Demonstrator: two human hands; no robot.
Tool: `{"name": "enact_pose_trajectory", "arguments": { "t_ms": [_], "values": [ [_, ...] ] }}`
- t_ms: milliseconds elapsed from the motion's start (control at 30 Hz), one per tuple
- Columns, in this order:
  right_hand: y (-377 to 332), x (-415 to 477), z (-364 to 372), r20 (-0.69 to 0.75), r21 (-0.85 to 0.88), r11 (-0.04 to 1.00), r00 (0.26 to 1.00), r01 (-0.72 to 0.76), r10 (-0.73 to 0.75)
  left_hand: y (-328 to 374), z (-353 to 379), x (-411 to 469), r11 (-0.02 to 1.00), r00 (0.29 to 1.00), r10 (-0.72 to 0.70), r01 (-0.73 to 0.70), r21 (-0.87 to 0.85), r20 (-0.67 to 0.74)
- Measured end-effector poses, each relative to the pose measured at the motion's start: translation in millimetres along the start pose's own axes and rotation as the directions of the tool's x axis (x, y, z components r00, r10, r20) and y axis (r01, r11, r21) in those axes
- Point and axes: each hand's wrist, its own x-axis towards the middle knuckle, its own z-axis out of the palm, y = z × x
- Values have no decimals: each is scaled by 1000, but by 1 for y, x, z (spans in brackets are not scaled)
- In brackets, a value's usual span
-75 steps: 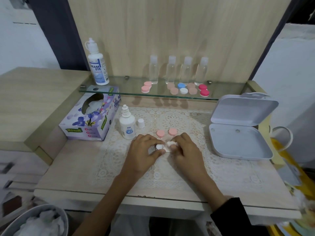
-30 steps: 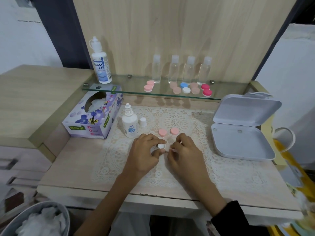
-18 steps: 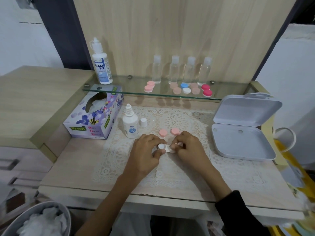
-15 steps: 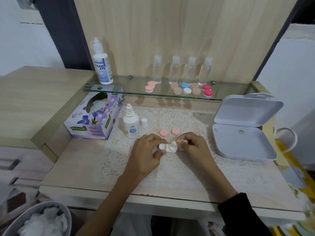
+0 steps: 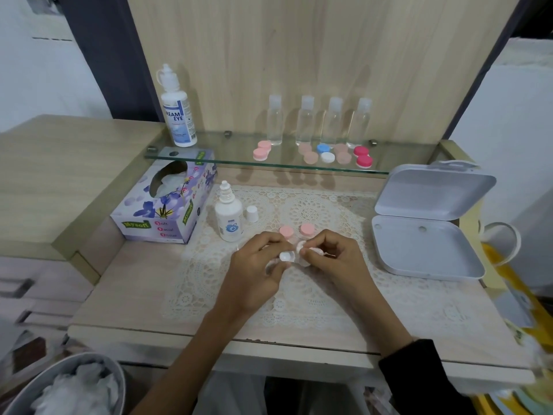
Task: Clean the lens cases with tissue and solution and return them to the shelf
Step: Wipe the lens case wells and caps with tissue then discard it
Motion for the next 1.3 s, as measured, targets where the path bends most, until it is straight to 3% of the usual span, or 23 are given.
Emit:
{"name": "enact_pose_trajectory", "arguments": {
  "t_ms": [67,233,400,667,800,933,1033,1200,1300],
  "values": [
    [0,-2,3,-20,18,1000,1000,9,-9,1,0,0,1000,1000,16,-16,3,-22],
    [-1,-7,8,-134,-199,971,978,133,-161,0,-1,1,1000,1000,-1,0,-20,-21],
    [-4,-9,3,-146,-329,919,949,218,-278,-1,0,3,923,958,-283,285,-260,47],
    [-7,-12,7,-62,-335,919,969,207,-240,-9,0,2,958,977,-210,200,-206,-27],
    [-6,-14,7,-12,-406,853,932,327,-363,-10,-1,3,942,977,-213,198,-270,-25],
    [-3,-13,3,111,-558,672,847,486,-520,-9,-2,3,862,952,-292,305,-405,95],
    [-4,-13,3,119,-583,626,817,517,-564,-5,-4,4,738,897,-401,436,-516,185],
    [-4,-12,2,148,-581,616,814,532,-562,-7,-10,5,628,856,-477,491,-603,200],
    [-6,-14,6,69,-529,730,879,432,-471,-6,-12,5,598,848,-477,506,-621,232]
  ]
}}
